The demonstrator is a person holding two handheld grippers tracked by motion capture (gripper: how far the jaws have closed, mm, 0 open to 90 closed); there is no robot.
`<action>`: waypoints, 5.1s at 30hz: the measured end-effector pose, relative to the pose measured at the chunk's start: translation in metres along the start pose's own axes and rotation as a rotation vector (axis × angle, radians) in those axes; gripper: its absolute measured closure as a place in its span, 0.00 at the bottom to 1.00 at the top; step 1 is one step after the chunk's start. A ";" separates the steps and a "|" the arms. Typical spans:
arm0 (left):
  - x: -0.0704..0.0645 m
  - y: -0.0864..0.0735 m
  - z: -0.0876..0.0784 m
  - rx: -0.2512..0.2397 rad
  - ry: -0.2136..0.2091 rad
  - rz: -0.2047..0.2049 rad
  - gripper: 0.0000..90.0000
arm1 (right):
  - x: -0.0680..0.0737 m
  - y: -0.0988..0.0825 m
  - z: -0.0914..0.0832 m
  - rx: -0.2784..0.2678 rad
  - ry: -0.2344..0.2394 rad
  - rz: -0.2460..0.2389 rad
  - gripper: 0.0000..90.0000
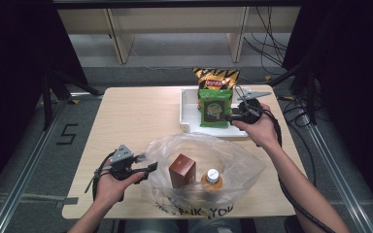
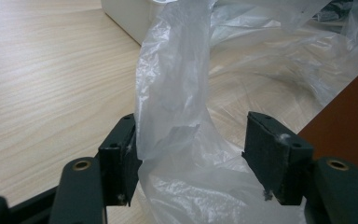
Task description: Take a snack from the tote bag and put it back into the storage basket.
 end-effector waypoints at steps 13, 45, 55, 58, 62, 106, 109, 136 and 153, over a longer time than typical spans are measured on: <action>0.000 0.001 -0.001 0.000 0.007 -0.001 0.41 | 0.025 0.008 -0.027 -0.034 0.062 -0.017 0.66; 0.000 0.000 0.000 -0.001 0.013 -0.003 0.41 | 0.095 -0.013 -0.081 -0.059 0.249 0.013 0.65; 0.000 0.001 0.000 -0.003 0.006 -0.002 0.41 | 0.110 -0.016 -0.088 -0.074 0.289 -0.007 0.64; 0.000 0.001 0.000 -0.003 0.012 -0.002 0.41 | 0.113 -0.018 -0.089 -0.074 0.298 -0.026 0.64; 0.000 0.001 0.000 -0.001 0.008 -0.003 0.41 | 0.120 -0.022 -0.093 -0.058 0.301 -0.001 0.63; -0.004 0.007 -0.006 -0.027 0.005 0.022 0.41 | 0.143 -0.020 -0.108 -0.093 0.346 -0.030 0.60; -0.004 0.007 -0.005 -0.027 0.014 0.008 0.41 | 0.147 -0.020 -0.109 -0.094 0.370 -0.033 0.60; -0.005 0.007 -0.005 -0.027 0.007 0.013 0.41 | 0.181 -0.023 -0.102 -0.075 0.454 -0.026 0.50; -0.004 0.006 -0.005 -0.024 0.006 0.017 0.41 | 0.193 -0.028 -0.099 -0.052 0.490 -0.039 0.39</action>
Point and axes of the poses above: each handheld gripper's, and its own axes: z roughly forward along the jaws, y roughly out of its top, x roughly to its left, the point moved 10 cm from there along z, roughly forward along the jaws, and after that the axes turned 15 degrees about -x, right-handed, at the moved point
